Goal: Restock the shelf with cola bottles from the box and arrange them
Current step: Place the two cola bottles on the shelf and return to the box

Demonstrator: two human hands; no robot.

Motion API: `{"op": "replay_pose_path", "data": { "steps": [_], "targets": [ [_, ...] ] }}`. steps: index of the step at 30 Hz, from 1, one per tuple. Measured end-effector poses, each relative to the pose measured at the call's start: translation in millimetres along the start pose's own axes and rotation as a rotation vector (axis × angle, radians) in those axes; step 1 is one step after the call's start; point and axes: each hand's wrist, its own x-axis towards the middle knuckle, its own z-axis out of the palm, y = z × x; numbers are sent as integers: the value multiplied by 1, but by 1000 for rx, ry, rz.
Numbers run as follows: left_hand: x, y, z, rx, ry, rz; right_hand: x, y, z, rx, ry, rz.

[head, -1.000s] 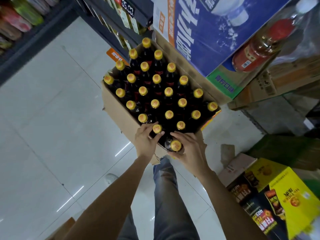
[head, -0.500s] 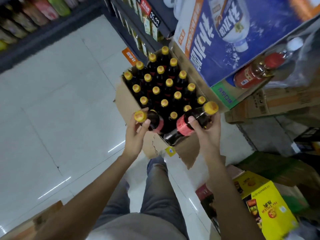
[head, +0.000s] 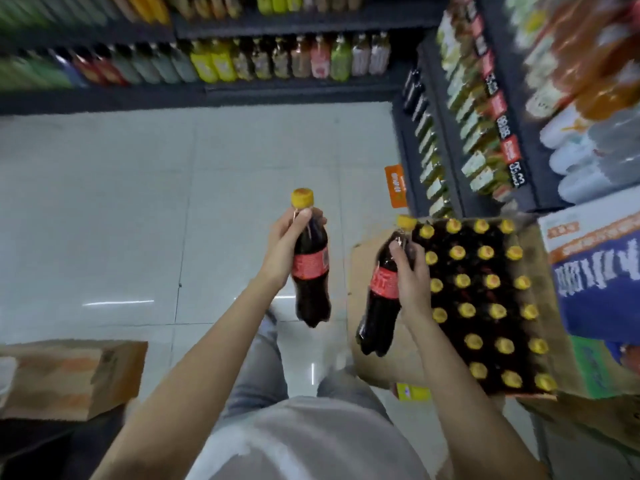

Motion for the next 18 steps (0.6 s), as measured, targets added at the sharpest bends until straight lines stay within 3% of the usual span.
{"op": "replay_pose_path", "data": {
  "steps": [8,18],
  "targets": [
    [86,53,-193,-33,217,119,55,-60,231,-137,-253,-133],
    [216,162,-417,238,320,271,115,-190,529,-268,-595,-464]
  ]
}}
